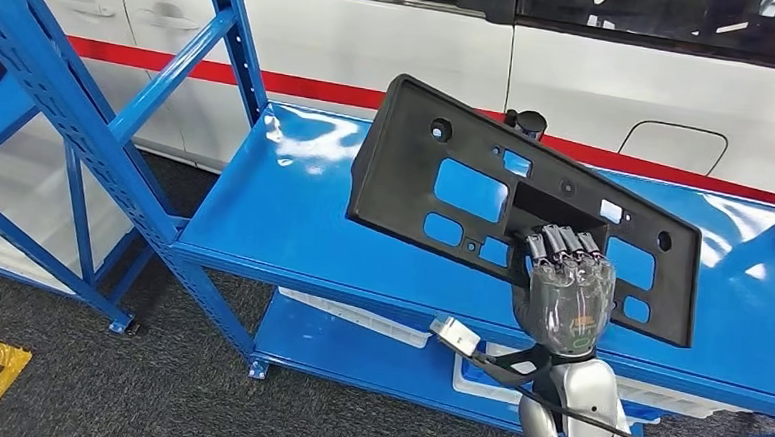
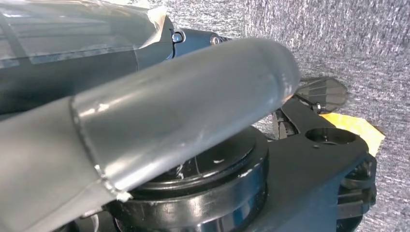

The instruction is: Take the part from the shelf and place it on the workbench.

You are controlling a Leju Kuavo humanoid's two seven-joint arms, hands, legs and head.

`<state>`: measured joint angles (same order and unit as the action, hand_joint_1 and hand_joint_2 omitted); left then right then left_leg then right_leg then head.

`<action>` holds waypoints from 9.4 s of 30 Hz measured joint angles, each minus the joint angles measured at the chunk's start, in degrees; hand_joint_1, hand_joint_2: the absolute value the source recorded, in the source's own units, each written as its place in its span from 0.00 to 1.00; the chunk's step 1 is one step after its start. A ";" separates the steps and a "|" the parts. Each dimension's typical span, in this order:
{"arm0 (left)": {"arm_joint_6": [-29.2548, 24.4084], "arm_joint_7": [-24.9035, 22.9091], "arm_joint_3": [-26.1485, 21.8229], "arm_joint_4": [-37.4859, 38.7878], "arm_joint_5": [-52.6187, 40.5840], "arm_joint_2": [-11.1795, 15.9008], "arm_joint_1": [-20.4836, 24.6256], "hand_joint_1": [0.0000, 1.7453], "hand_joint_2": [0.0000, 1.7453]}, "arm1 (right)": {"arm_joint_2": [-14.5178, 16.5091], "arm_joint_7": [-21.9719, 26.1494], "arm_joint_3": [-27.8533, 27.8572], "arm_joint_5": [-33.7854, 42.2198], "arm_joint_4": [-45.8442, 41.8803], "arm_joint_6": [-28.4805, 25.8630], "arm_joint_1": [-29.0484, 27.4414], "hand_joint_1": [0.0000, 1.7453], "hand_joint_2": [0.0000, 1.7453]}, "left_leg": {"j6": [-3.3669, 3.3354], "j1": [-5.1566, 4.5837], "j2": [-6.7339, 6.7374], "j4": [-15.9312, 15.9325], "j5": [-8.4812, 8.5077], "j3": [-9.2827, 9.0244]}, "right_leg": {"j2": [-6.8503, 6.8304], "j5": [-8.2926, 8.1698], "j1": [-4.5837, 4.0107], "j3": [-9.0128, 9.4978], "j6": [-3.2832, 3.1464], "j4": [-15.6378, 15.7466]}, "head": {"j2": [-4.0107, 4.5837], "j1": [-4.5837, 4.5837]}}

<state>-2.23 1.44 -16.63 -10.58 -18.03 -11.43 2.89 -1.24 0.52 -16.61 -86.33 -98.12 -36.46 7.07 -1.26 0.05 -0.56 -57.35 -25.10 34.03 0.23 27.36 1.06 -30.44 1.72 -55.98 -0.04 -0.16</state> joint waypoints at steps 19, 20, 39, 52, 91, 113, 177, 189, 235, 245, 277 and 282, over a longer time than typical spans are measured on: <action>-0.42 1.10 -0.52 0.00 1.37 -0.10 0.08 0.00 0.00 | 0.54 13.38 -1.37 8.44 -13.20 0.01 -6.34 1.00 1.00 | -2.39 0.35 0.28 2.28 1.08 -1.38 | -0.14 6.07 0.27 -5.83 -0.35 -12.50 | 0.00 0.22; -0.65 1.18 -0.71 0.00 1.57 -0.14 0.06 0.00 0.00 | 0.96 15.91 -1.14 10.11 -13.83 0.01 -7.35 1.00 1.00 | -2.37 0.34 0.25 2.26 1.08 -1.34 | -0.14 6.93 0.30 -7.24 -0.25 -15.30 | 0.00 0.21; -7.19 0.28 -2.80 0.00 2.54 -1.64 0.06 0.00 0.00 | 10.78 38.00 5.20 23.89 -16.34 0.02 -15.69 1.00 1.00 | 0.61 1.01 0.36 -8.34 -6.33 -0.16 | -0.41 -1.72 0.39 -3.01 -1.83 -1.97 | 0.00 0.06; -7.67 4.68 -4.77 0.00 4.03 -2.22 0.23 0.00 0.00 | 12.19 38.06 4.35 24.59 -15.12 0.02 -16.63 1.00 1.00 | -2.18 -0.11 0.85 1.13 -0.69 -2.08 | -0.43 6.50 -0.08 -8.71 -0.63 -16.94 | 0.00 0.68; -10.51 6.07 -9.19 0.01 7.15 -2.95 0.15 0.00 0.00 | 10.70 38.65 8.07 25.92 -17.06 0.02 -19.57 1.00 1.00 | -0.43 -0.42 0.89 0.24 1.90 0.26 | -0.08 2.58 -0.52 3.98 -0.55 0.49 | 0.00 0.64; -10.96 6.80 -11.98 0.02 9.09 -2.93 0.18 0.00 0.00 | 9.52 33.19 13.21 4.98 -11.29 0.01 -15.09 1.00 1.00 | -2.17 0.24 1.00 1.69 -0.52 -2.03 | -0.46 6.62 0.21 -7.26 -0.14 -15.94 | 0.00 0.75; -7.49 7.92 -11.61 0.04 6.57 -2.34 0.36 0.00 0.00 | -6.77 6.01 6.95 -1.60 -6.64 0.00 -15.15 1.00 1.00 | -1.89 0.76 1.32 2.68 0.92 -1.87 | -0.33 3.33 1.56 -2.69 3.52 -10.40 | 0.00 1.17; -8.02 7.87 -11.67 0.09 6.75 -2.27 0.26 0.00 0.00 | -6.87 5.55 6.89 -0.85 -6.75 0.01 -15.10 1.00 1.00 | 0.85 1.10 0.72 -15.17 -10.39 6.29 | -0.39 0.39 1.08 -1.88 -0.50 -2.79 | 0.00 0.37; -8.82 9.00 -11.91 0.11 7.32 -2.43 0.32 0.00 0.00 | 0.40 17.08 11.49 5.33 -3.70 0.00 -13.98 1.00 1.00 | -2.35 0.00 0.00 1.16 -2.63 -4.42 | 1.56 0.33 -0.31 -6.97 0.27 -7.47 | 0.00 0.52; -9.53 9.48 -11.91 0.09 7.19 -2.32 0.19 0.00 0.00 | 0.92 17.08 12.35 5.10 -3.04 0.00 -14.21 1.00 1.00 | -1.53 -0.79 5.58 0.14 -1.16 -1.82 | -4.53 1.74 0.11 1.20 1.74 -0.97 | -0.02 1.01; -17.75 15.00 -11.89 0.09 5.56 -1.42 0.27 0.00 0.00 | 3.59 22.86 14.91 11.64 0.30 0.01 -13.82 1.00 1.00 | -1.07 -0.61 6.75 0.42 -1.30 -2.64 | -3.31 0.26 -0.74 0.32 0.45 -0.45 | 0.00 0.95; -19.86 16.37 -12.09 0.07 6.19 -1.07 0.28 0.00 0.00 | 3.70 22.72 15.04 12.15 0.46 0.00 -14.14 1.00 1.00 | 0.53 0.13 2.71 -5.70 -5.92 -0.34 | -0.62 -0.94 0.53 0.18 -1.61 -0.01 | 0.00 0.77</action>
<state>-22.09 17.81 -28.73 -10.51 -11.84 -12.50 3.17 2.46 23.24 -1.57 -74.18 -97.66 -36.46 -7.08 -0.73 0.19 2.15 -63.04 -31.02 33.69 -0.39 26.41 1.59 -30.26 0.11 -56.00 -0.04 0.61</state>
